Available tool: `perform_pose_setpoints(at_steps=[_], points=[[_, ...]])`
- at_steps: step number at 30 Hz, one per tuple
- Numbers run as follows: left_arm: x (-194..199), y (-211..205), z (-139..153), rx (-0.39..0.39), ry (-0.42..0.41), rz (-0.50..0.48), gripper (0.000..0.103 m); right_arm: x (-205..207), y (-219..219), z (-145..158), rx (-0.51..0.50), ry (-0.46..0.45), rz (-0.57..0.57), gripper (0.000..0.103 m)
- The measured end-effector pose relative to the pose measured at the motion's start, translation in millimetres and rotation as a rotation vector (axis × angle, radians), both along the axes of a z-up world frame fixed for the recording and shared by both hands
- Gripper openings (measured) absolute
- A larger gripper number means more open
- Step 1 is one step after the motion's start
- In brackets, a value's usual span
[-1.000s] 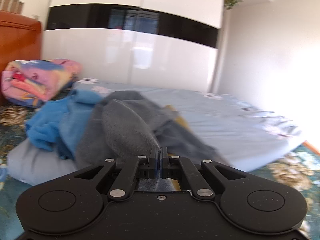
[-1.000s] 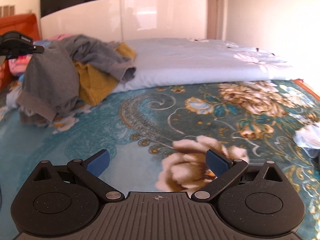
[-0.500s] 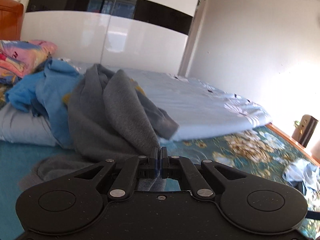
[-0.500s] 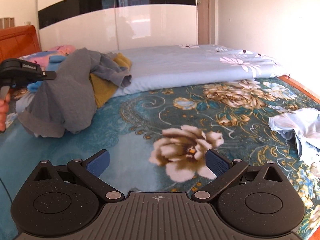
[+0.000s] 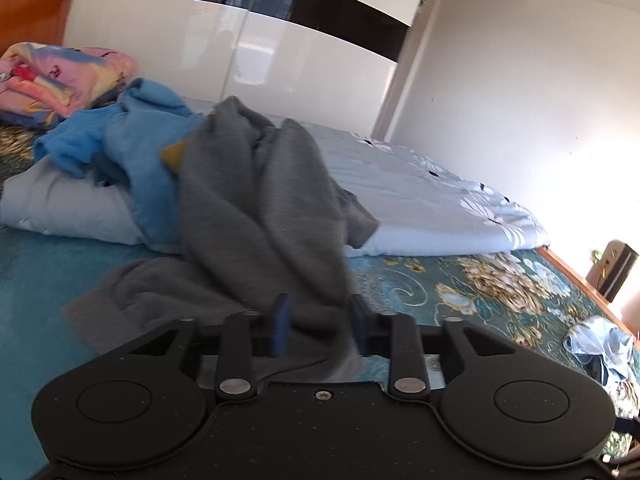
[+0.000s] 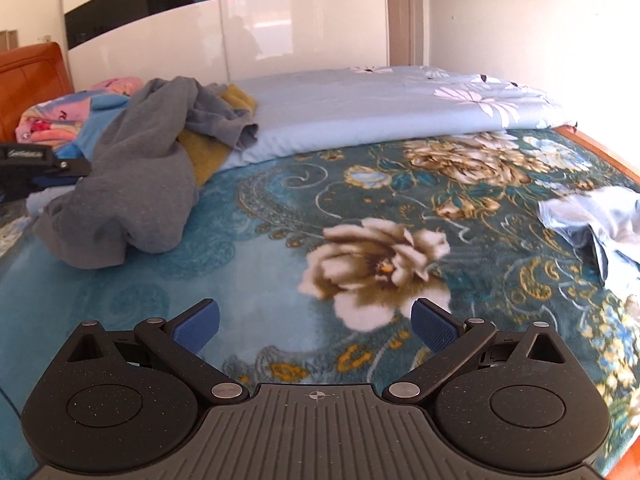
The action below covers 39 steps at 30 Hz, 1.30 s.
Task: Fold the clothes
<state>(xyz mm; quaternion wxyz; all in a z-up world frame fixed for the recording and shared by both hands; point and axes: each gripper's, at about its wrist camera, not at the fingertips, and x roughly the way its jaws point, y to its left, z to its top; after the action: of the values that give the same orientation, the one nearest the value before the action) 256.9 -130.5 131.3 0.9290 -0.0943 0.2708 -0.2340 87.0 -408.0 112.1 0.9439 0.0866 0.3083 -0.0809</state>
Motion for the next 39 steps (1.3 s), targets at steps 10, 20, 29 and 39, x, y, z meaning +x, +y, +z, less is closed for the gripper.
perform_pose_setpoints(at_steps=[10,20,29,39], points=[[35,81,-48,-0.098,0.152,0.301,0.047,113,36,31,0.165,-0.096,0.210,0.103],[65,87,-71,-0.126,0.264,0.376,0.069,243,92,-2,0.186,0.055,0.235,0.064],[65,84,-92,-0.386,0.382,0.339,0.064,226,55,-15,0.288,0.050,0.136,0.005],[12,57,-44,-0.446,0.246,0.182,0.021,147,1,-29,0.288,0.089,-0.027,0.001]])
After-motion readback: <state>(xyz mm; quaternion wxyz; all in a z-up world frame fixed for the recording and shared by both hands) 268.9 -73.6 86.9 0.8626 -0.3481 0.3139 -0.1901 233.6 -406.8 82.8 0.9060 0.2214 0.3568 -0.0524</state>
